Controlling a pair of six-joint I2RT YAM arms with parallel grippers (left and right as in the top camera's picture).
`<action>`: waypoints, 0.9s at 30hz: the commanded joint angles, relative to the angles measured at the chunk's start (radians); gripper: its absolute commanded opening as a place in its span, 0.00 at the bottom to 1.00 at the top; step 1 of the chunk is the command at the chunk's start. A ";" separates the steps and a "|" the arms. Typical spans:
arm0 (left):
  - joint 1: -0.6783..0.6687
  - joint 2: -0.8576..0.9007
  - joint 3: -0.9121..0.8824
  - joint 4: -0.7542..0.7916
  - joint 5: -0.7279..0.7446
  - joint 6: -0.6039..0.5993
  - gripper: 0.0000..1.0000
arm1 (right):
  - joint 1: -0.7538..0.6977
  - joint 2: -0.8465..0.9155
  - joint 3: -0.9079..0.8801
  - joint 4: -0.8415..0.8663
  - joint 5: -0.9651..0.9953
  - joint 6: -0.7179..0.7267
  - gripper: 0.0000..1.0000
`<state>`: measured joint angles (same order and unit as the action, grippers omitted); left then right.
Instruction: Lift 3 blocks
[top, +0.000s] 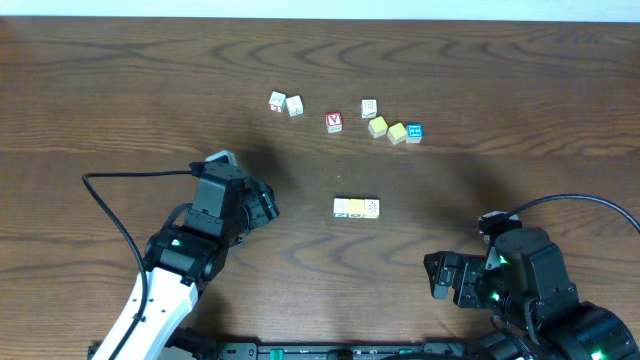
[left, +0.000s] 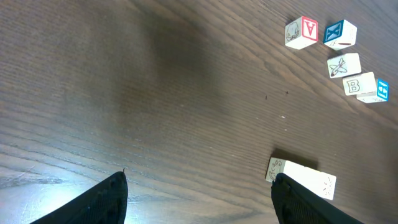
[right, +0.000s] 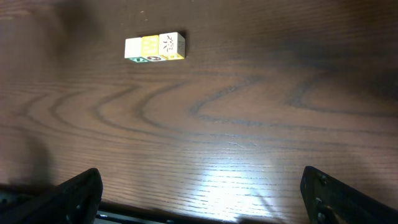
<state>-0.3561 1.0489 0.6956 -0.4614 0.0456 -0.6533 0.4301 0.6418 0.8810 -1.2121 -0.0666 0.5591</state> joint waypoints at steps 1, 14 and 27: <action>0.004 -0.003 0.010 -0.002 -0.017 0.014 0.75 | 0.010 -0.005 -0.008 -0.003 0.013 0.009 0.99; 0.004 -0.003 0.010 -0.002 -0.017 0.014 0.75 | -0.031 -0.021 -0.009 -0.006 0.040 -0.034 0.99; 0.004 -0.003 0.010 -0.002 -0.017 0.014 0.75 | -0.247 -0.210 -0.146 0.284 -0.100 -0.315 0.99</action>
<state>-0.3561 1.0489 0.6956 -0.4622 0.0452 -0.6533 0.2199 0.4763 0.7868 -0.9623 -0.0990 0.3695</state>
